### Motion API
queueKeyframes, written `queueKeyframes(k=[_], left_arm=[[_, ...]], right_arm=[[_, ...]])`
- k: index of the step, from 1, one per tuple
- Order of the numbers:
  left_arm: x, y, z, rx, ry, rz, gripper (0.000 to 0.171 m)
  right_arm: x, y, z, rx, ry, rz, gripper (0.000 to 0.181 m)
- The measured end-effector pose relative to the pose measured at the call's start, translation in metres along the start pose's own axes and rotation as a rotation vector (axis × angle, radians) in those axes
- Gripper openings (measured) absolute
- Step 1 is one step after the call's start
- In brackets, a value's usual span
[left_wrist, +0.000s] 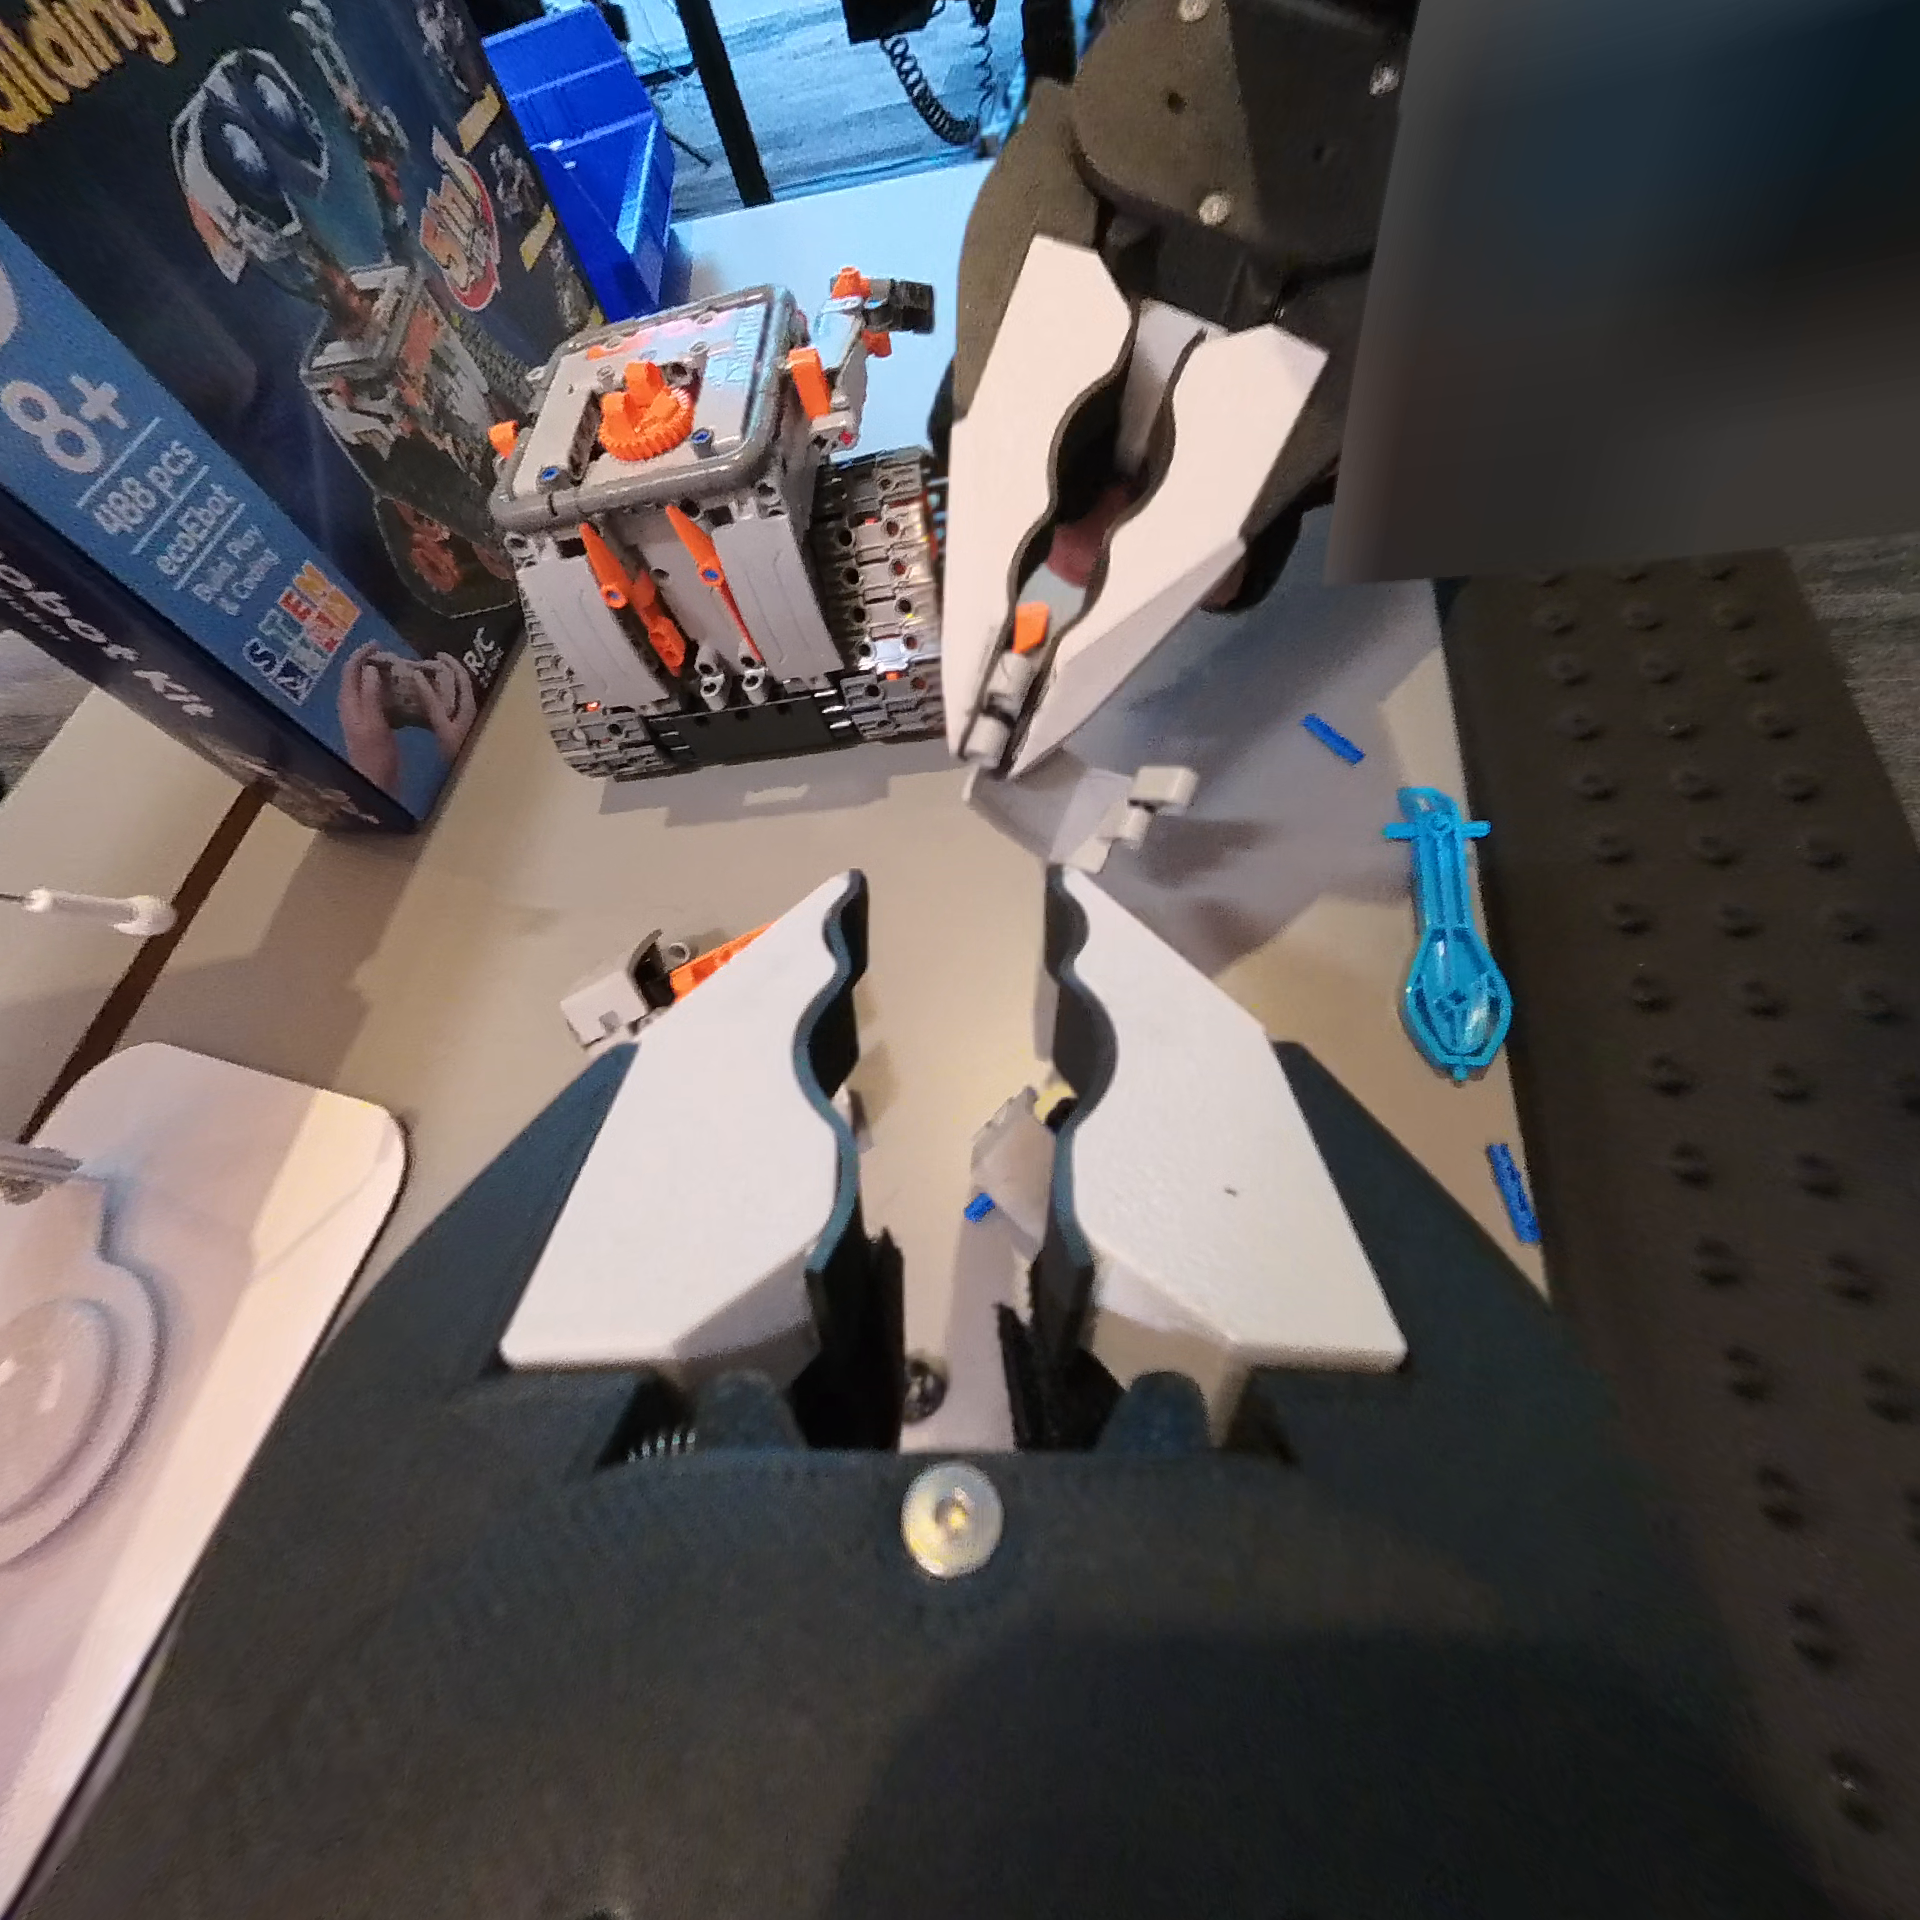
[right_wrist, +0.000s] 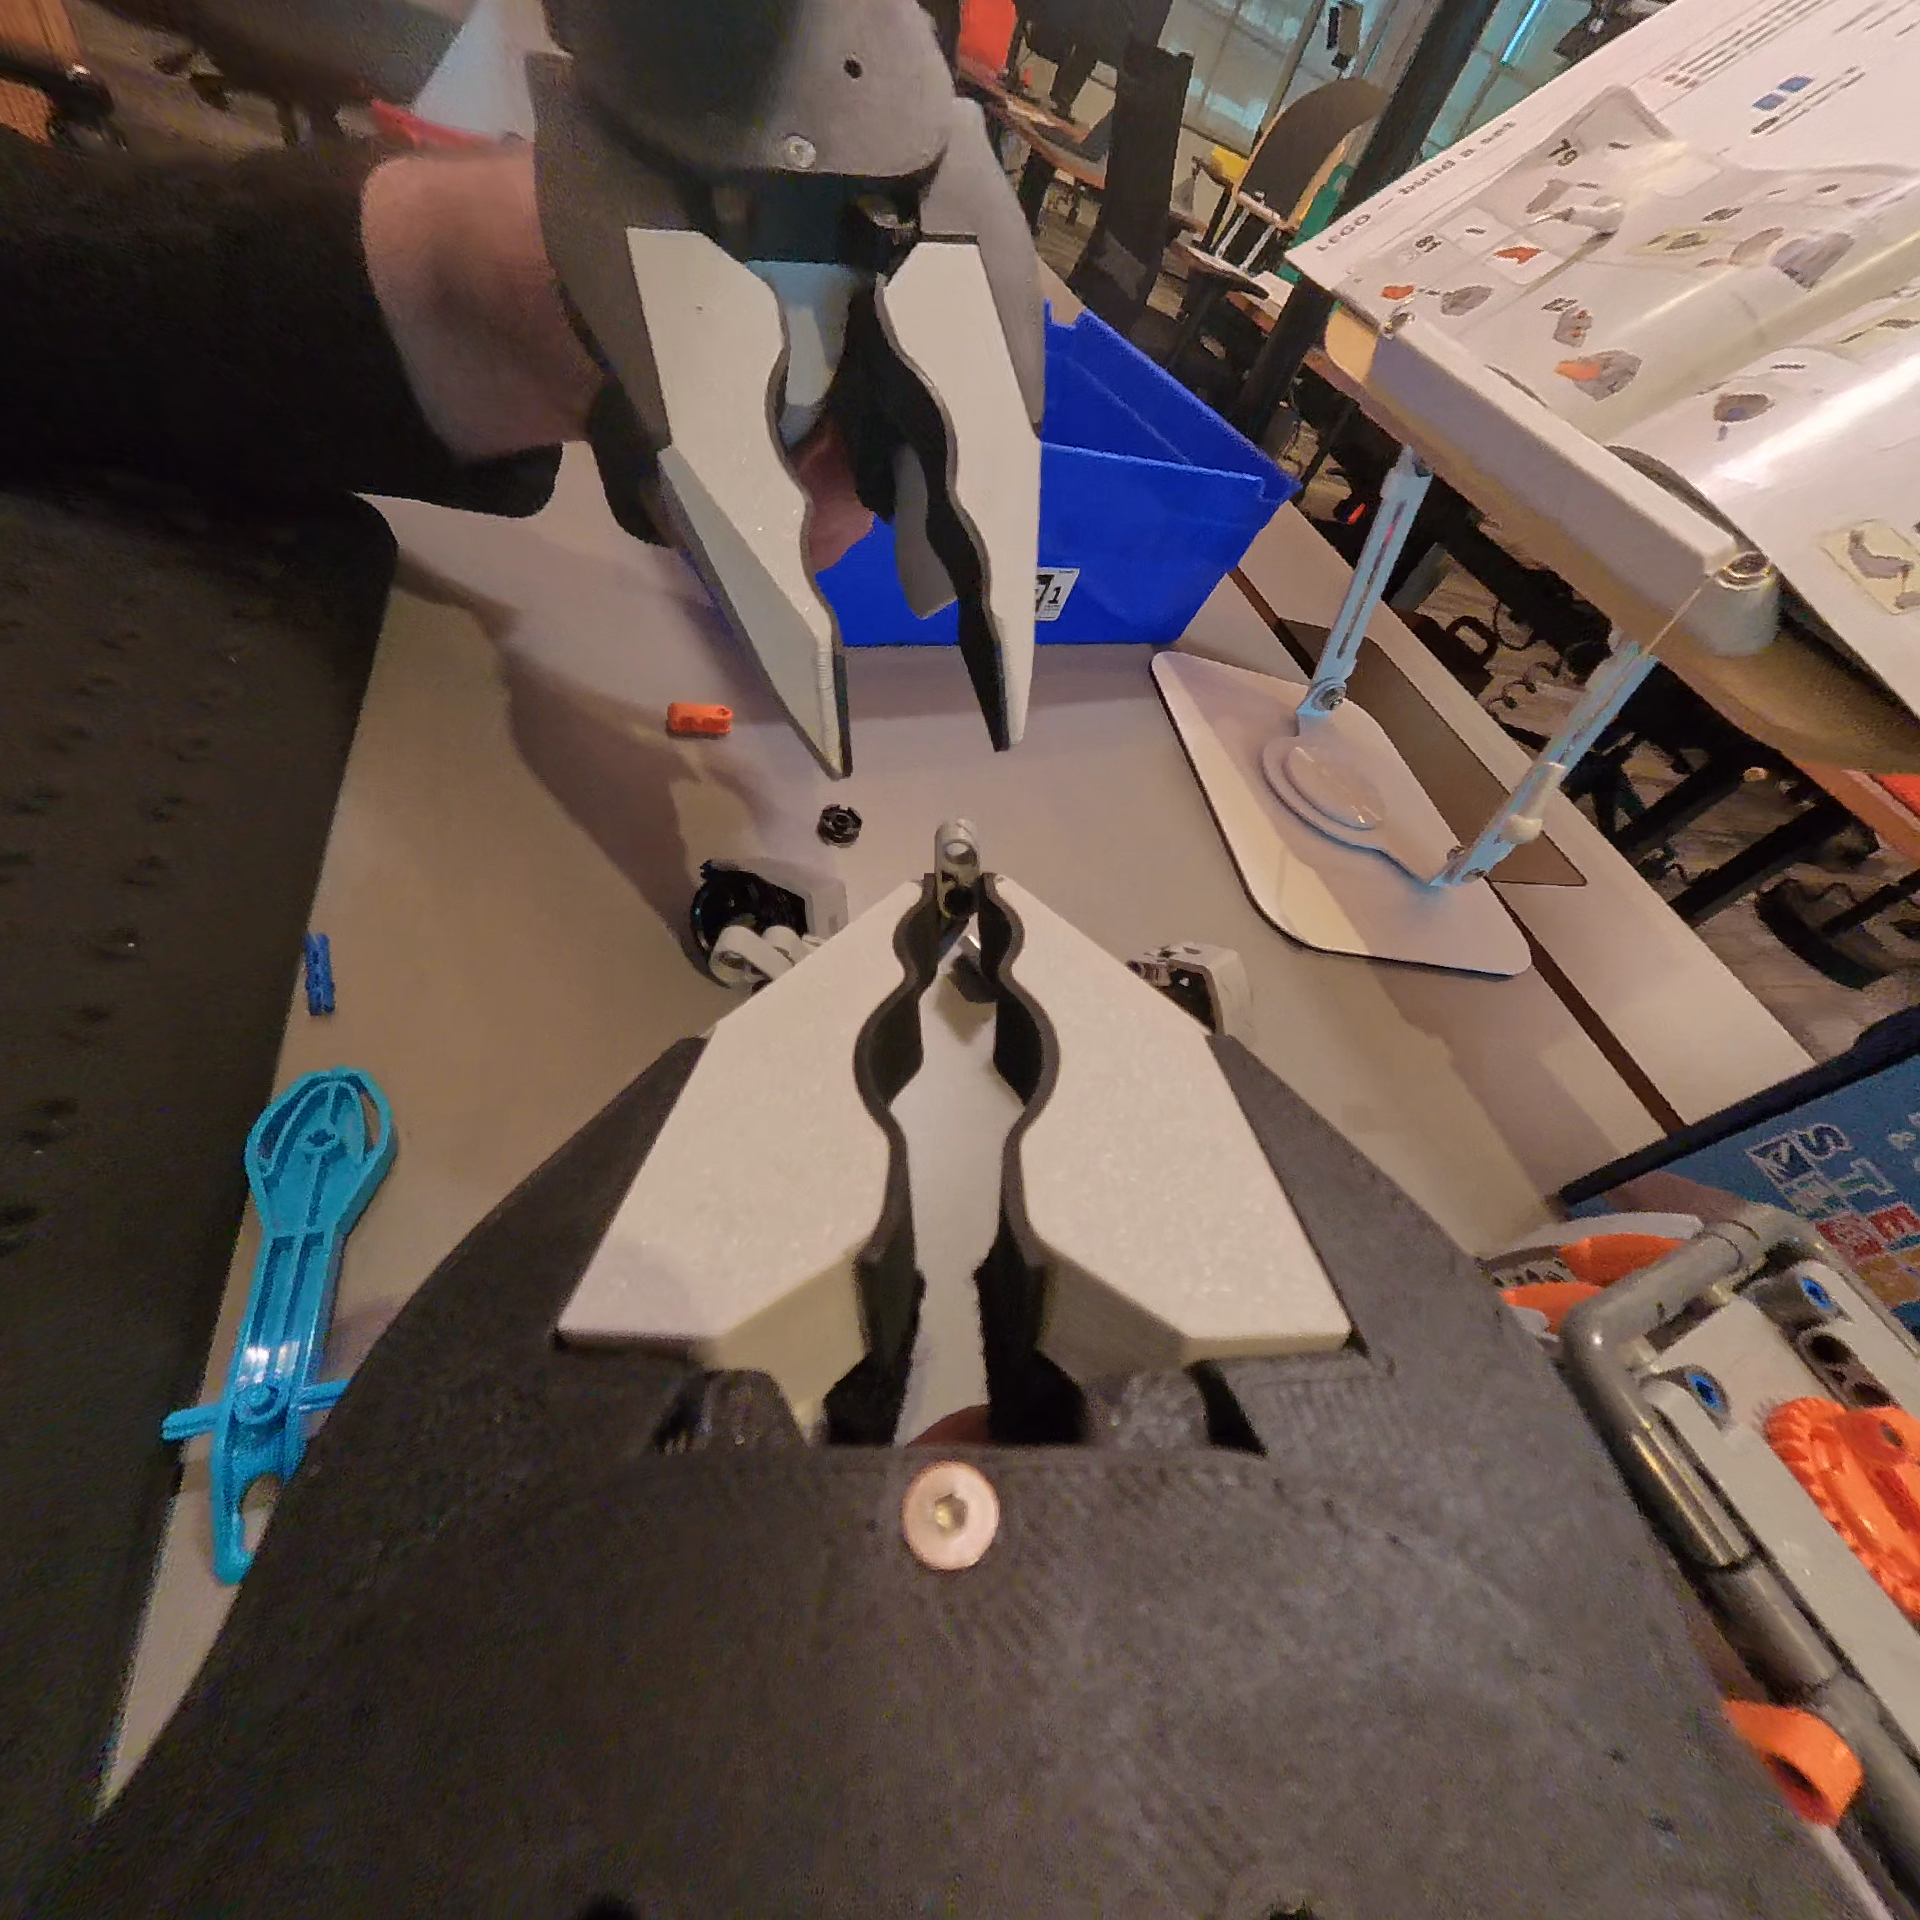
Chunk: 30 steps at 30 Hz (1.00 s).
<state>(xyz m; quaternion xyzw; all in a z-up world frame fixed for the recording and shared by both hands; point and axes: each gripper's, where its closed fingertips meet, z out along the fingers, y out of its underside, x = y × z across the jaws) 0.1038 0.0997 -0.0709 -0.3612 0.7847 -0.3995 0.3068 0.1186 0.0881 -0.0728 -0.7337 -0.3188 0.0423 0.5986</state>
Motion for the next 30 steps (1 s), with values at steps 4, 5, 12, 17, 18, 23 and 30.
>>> queueKeyframes(k=[4,5,12,17,18,23,30], left_arm=[[0.008,-0.003,0.01,0.024,0.062,-0.044,0.029],[0.012,-0.004,0.012,0.028,0.082,-0.047,0.028],[0.027,-0.011,0.026,0.074,0.161,-0.074,0.01],[0.014,-0.024,0.018,0.212,0.147,-0.155,0.0],[0.008,-0.025,0.015,0.233,0.121,-0.158,0.0],[-0.007,-0.032,0.005,0.299,0.054,-0.176,0.0],[-0.011,-0.044,-0.004,0.343,-0.075,-0.038,0.0]], right_arm=[[-0.005,-0.004,0.001,0.028,-0.029,0.012,0.004],[-0.006,-0.006,0.0,0.04,-0.038,0.013,0.004],[-0.015,-0.014,-0.002,0.083,-0.074,-0.018,0.004],[0.001,-0.026,-0.012,0.16,-0.049,0.094,0.018],[0.005,-0.029,-0.015,0.182,-0.043,0.123,0.017],[0.023,-0.032,-0.026,0.228,-0.017,0.254,0.02],[0.012,-0.023,-0.017,0.169,-0.094,0.324,0.023]])
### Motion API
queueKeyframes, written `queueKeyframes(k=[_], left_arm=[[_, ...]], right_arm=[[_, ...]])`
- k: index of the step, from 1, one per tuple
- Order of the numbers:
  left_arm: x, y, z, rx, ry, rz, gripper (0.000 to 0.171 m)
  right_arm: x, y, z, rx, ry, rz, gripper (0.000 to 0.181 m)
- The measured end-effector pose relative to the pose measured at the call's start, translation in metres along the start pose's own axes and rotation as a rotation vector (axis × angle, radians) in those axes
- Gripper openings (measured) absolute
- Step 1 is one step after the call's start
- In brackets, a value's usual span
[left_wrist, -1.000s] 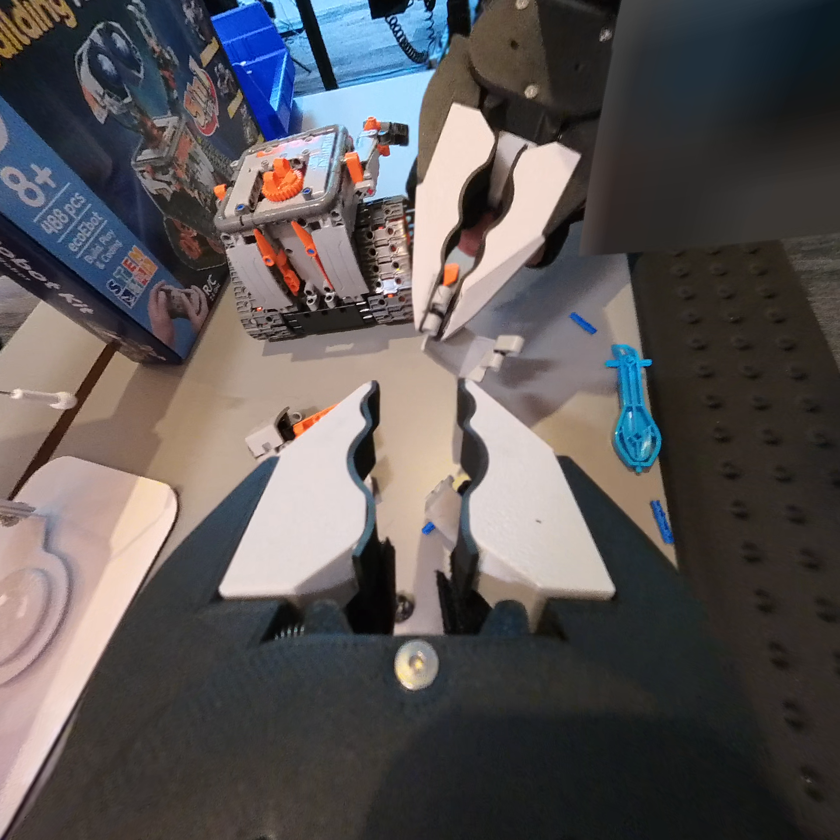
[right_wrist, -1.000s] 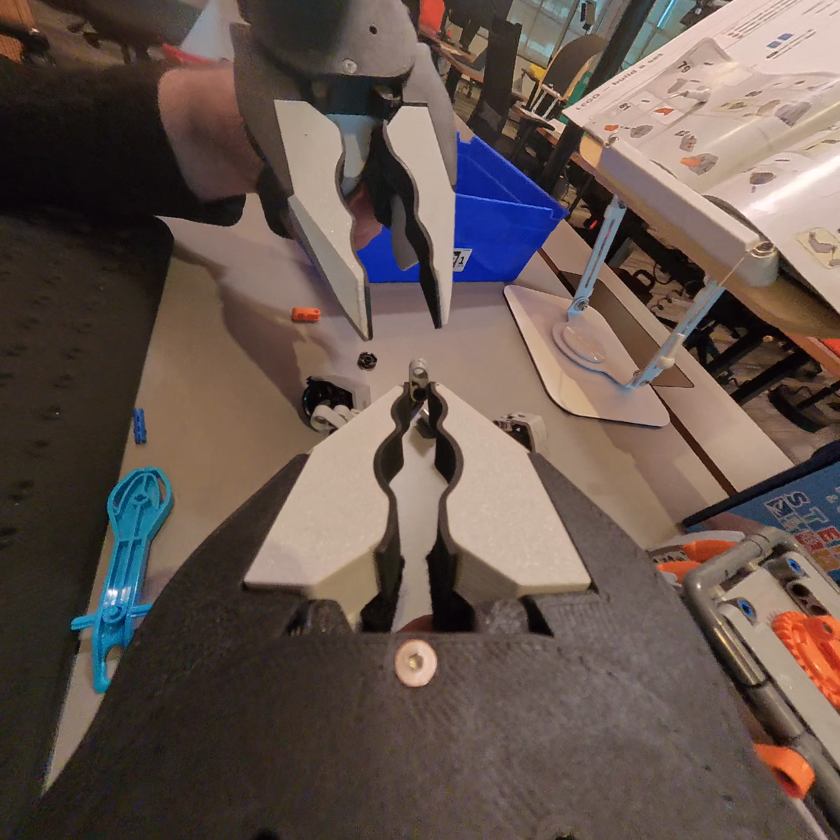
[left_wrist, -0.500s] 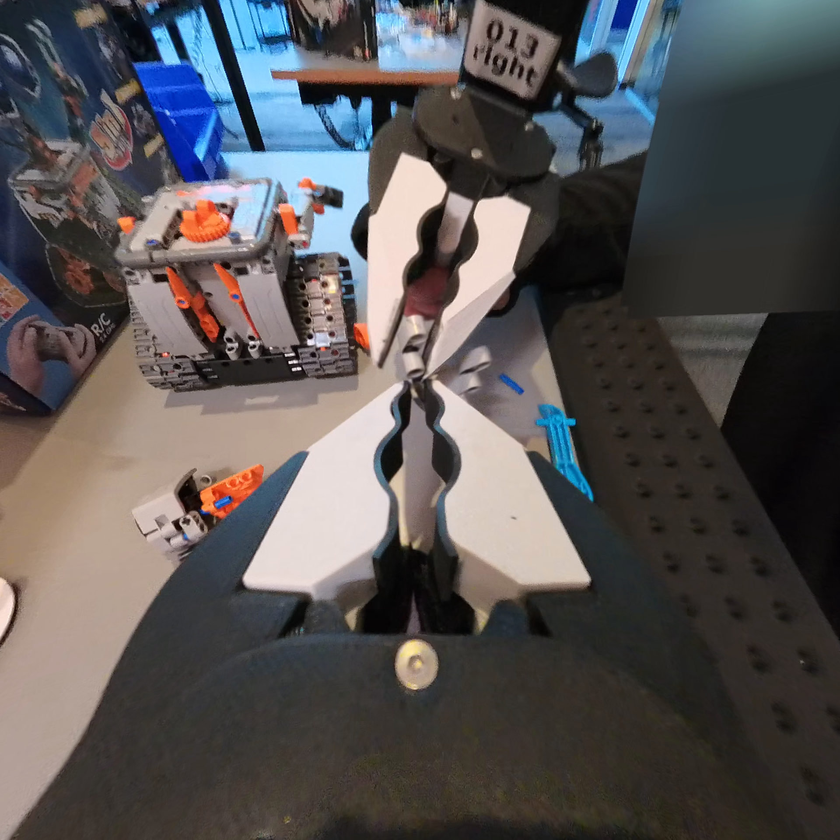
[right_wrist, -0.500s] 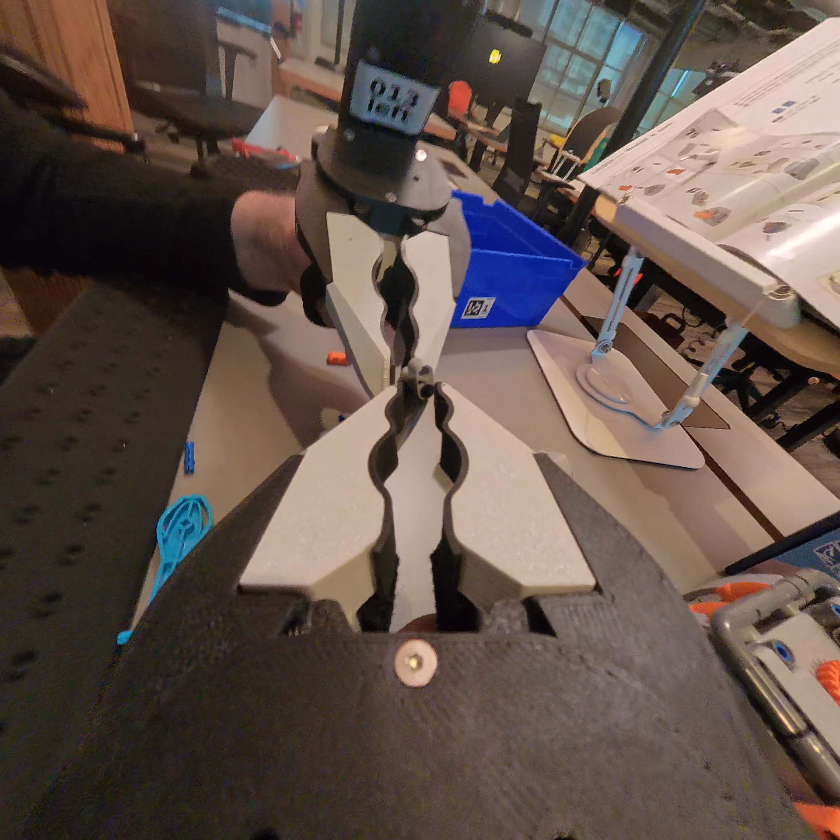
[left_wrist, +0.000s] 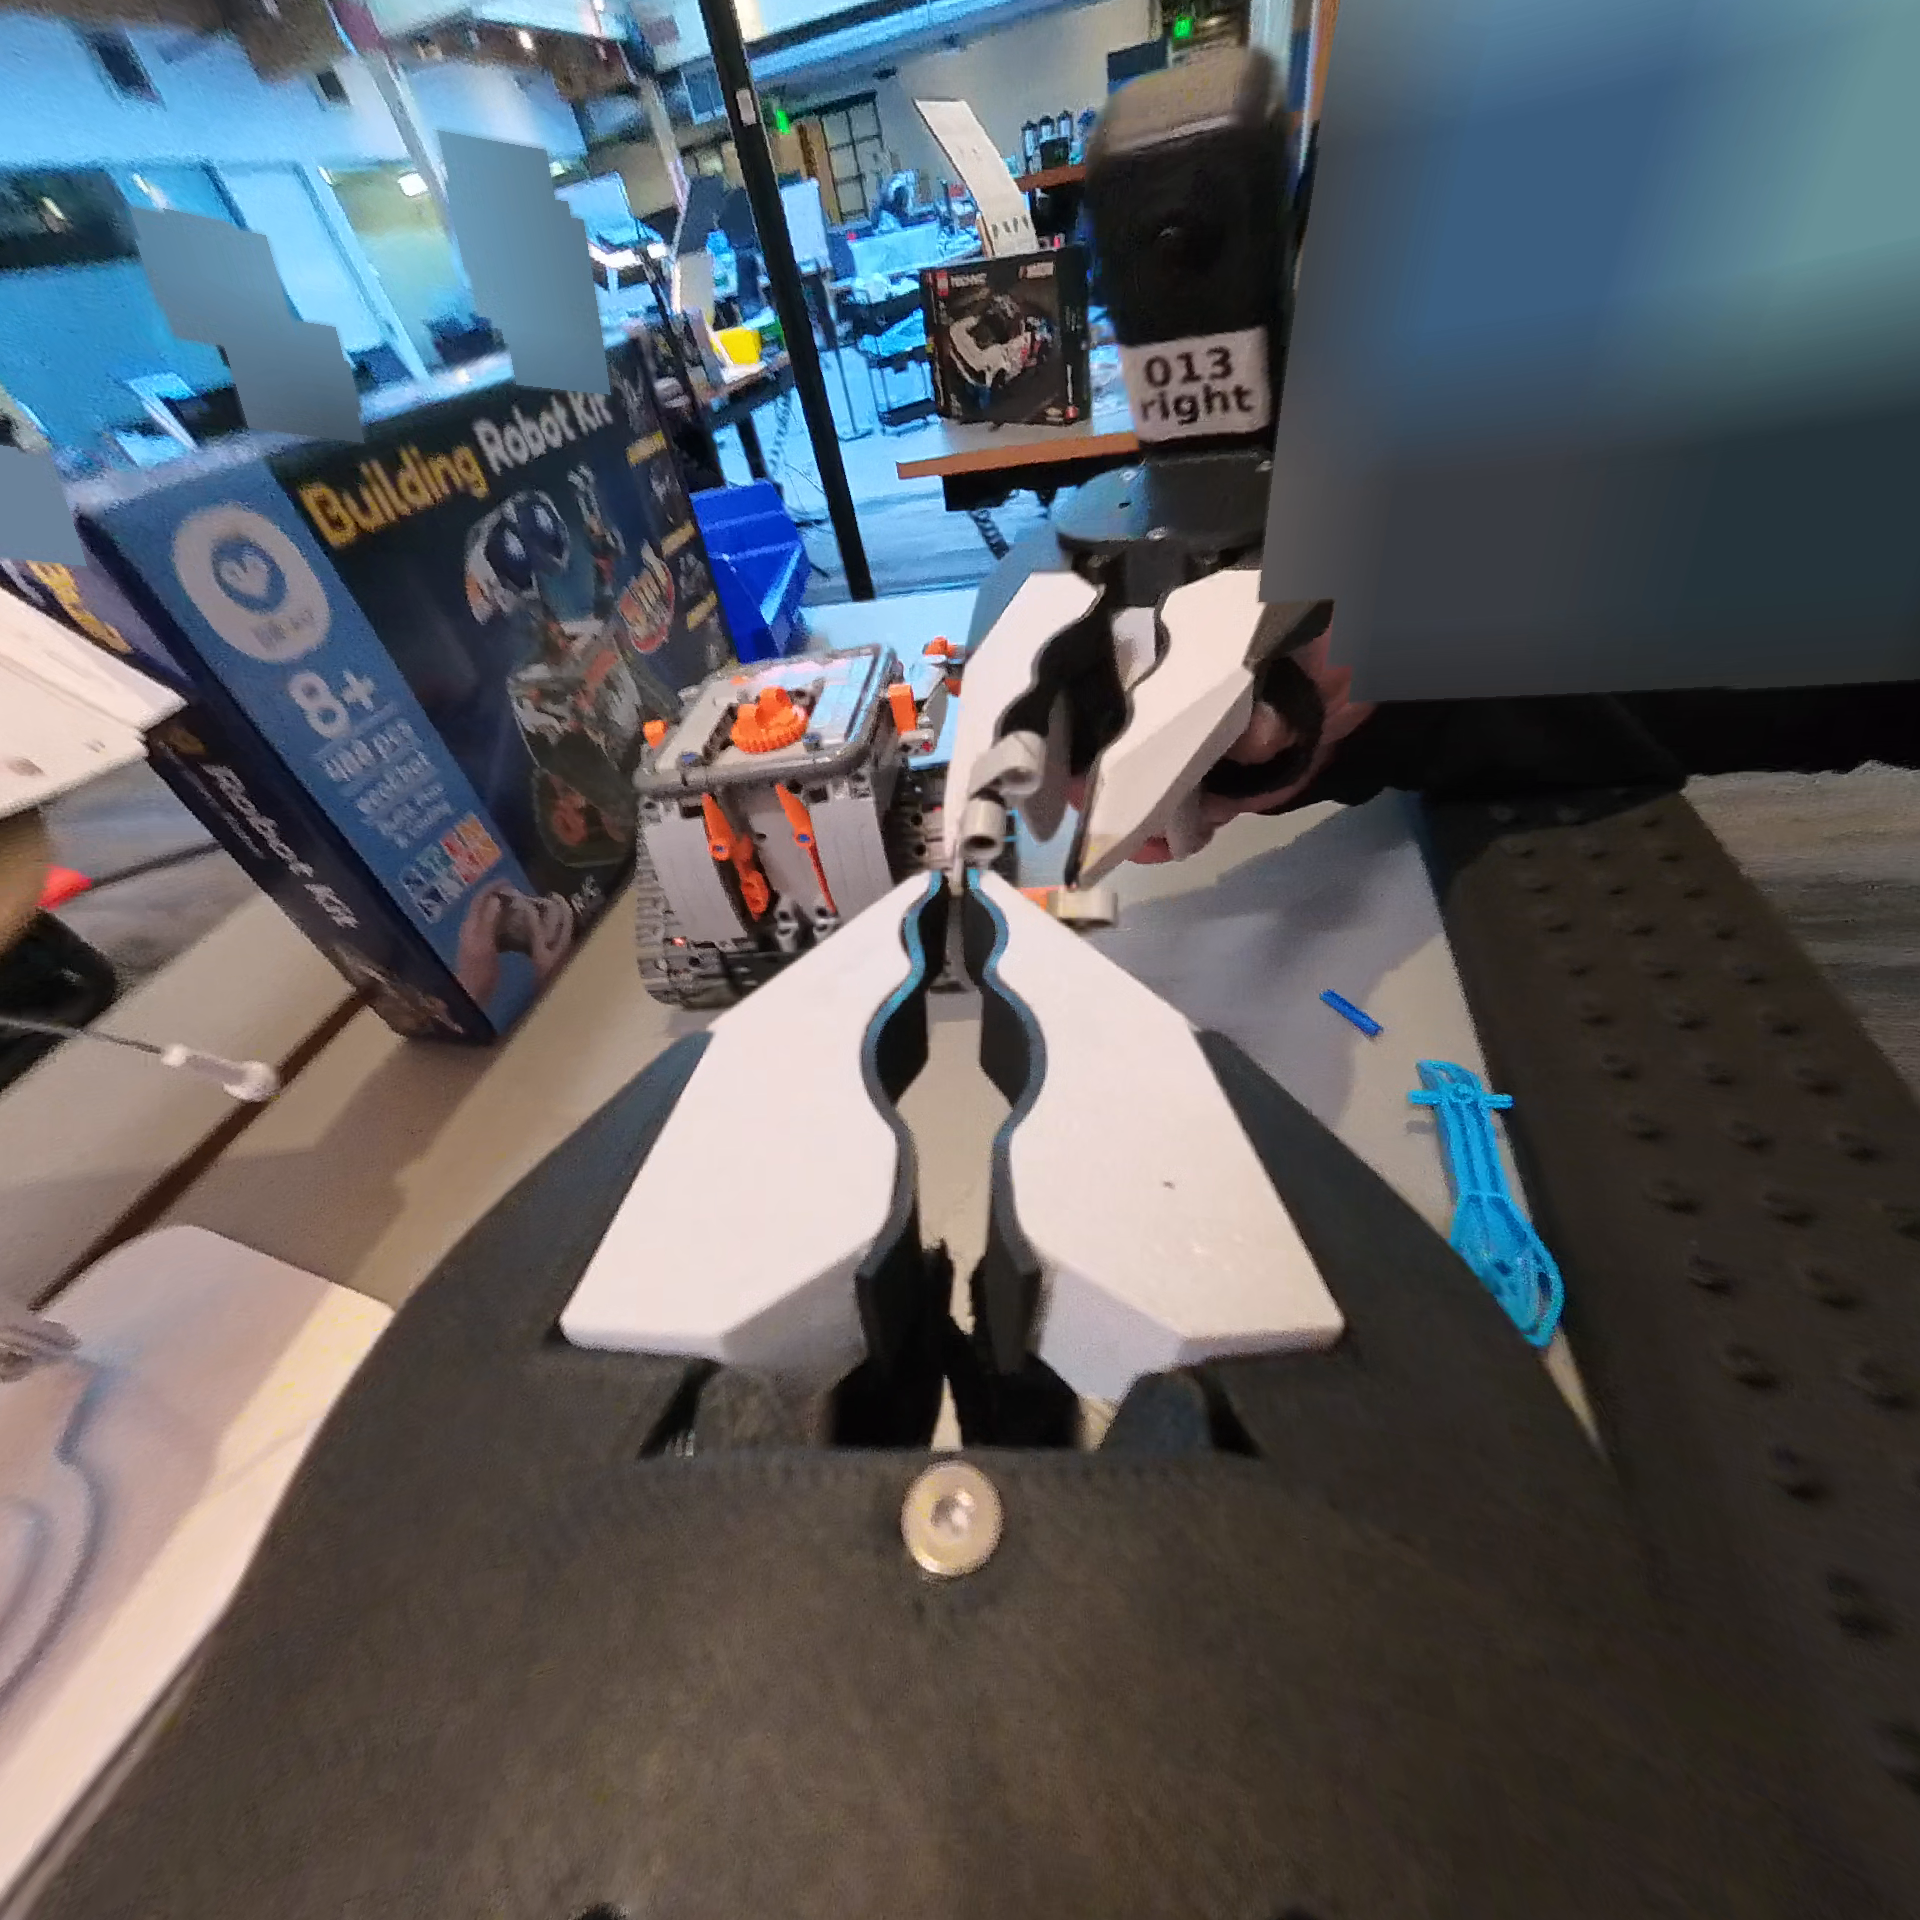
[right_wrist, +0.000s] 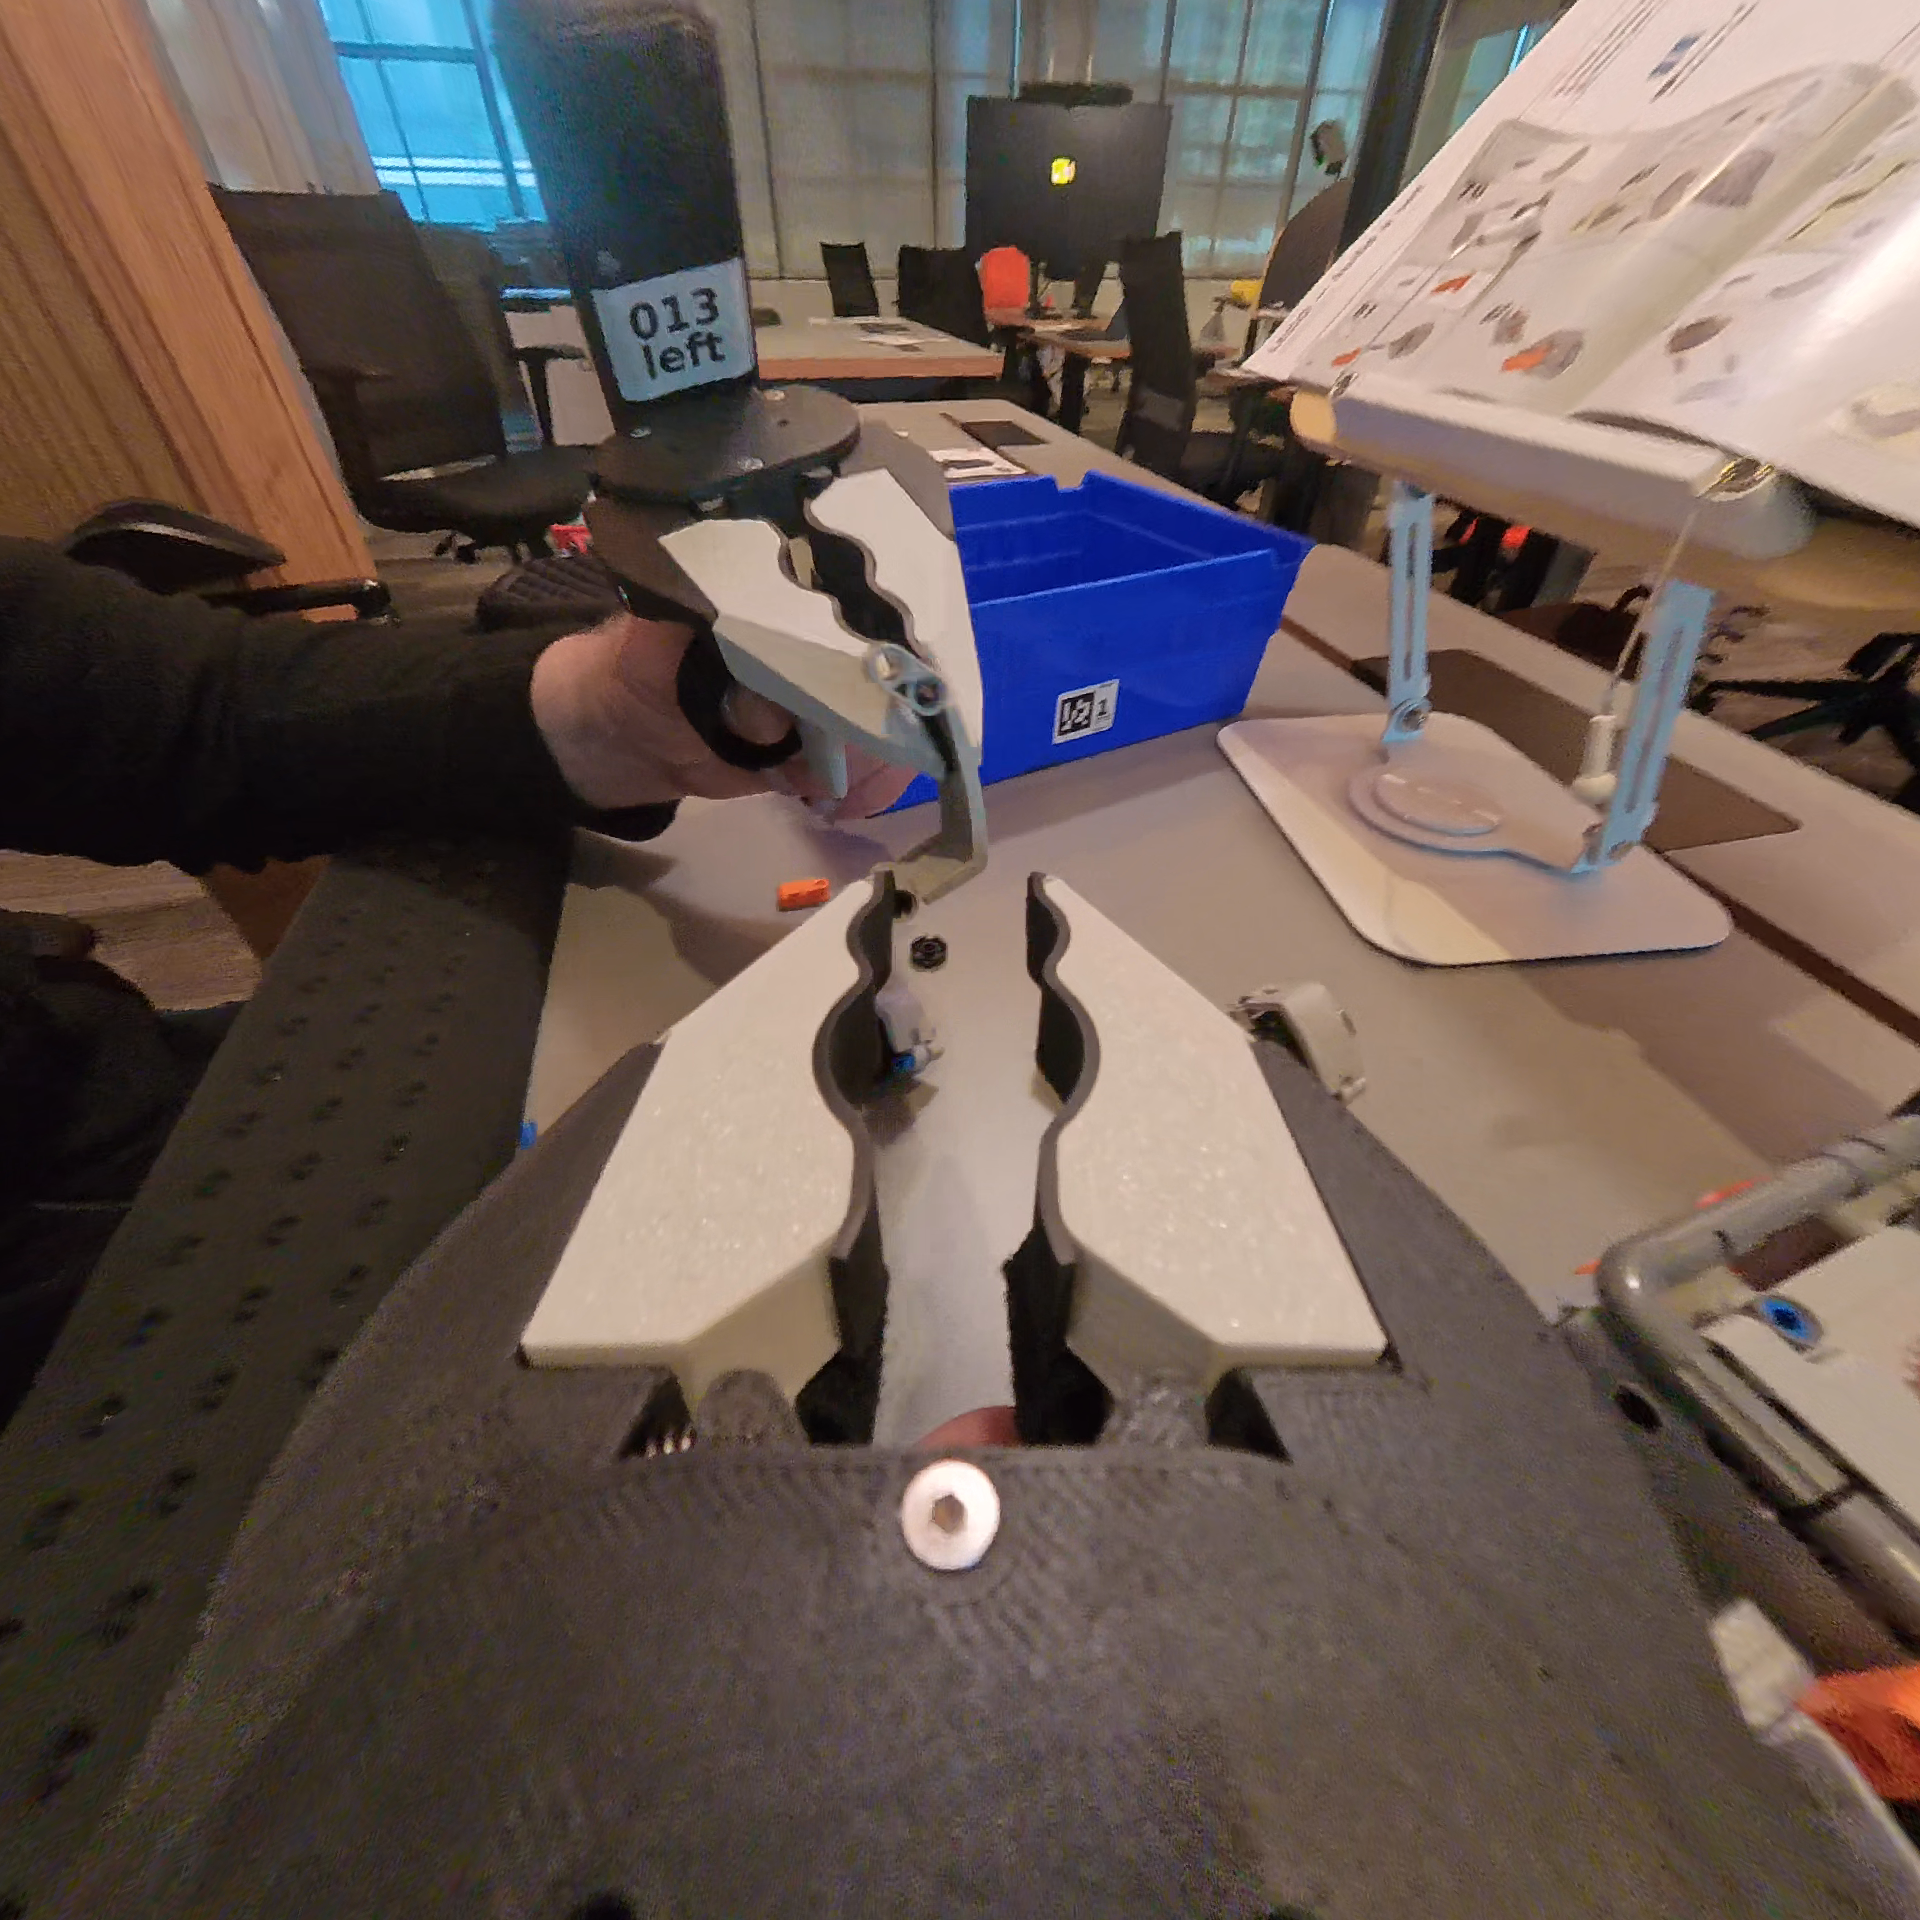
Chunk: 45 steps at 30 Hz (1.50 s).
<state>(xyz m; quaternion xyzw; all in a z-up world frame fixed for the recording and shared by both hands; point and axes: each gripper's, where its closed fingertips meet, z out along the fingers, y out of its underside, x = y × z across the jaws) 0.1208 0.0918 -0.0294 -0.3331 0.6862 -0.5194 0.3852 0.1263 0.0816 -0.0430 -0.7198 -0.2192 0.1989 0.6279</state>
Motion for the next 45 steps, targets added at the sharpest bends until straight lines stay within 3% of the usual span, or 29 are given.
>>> queueKeyframes(k=[5,9,14,16,22,29,34,37,40,45], left_arm=[[0.005,-0.009,-0.002,-0.018,-0.112,0.271,0.0],[0.017,-0.004,0.006,-0.1,-0.143,0.441,0.0],[0.02,-0.008,0.006,-0.114,-0.174,0.506,0.0],[0.023,-0.007,0.008,-0.111,-0.165,0.513,0.0],[0.02,0.002,0.009,-0.15,-0.14,0.486,0.004],[0.013,0.03,0.009,-0.302,-0.106,0.484,0.019],[0.008,0.013,0.006,-0.27,-0.204,0.52,0.044],[0.006,0.018,0.02,-0.323,-0.236,0.46,0.042],[0.005,0.032,0.029,-0.363,-0.185,0.273,0.033],[0.006,0.03,0.031,-0.323,-0.139,0.097,0.021]], right_arm=[[-0.001,-0.004,-0.002,0.052,-0.093,0.184,0.026],[-0.005,-0.006,-0.002,0.067,-0.129,0.205,0.025],[-0.01,0.007,0.005,-0.019,-0.12,0.146,0.021],[-0.015,0.009,0.007,-0.03,-0.133,0.132,0.011],[-0.002,0.006,0.0,-0.047,-0.034,0.077,0.0],[0.018,0.016,-0.004,-0.187,0.203,-0.179,0.0],[0.038,0.02,-0.012,-0.315,0.41,-0.374,0.0],[0.035,0.019,-0.009,-0.373,0.481,-0.549,0.0],[0.032,0.016,-0.008,-0.43,0.558,-0.74,0.0],[0.024,0.003,-0.009,-0.492,0.689,-1.032,0.0]])
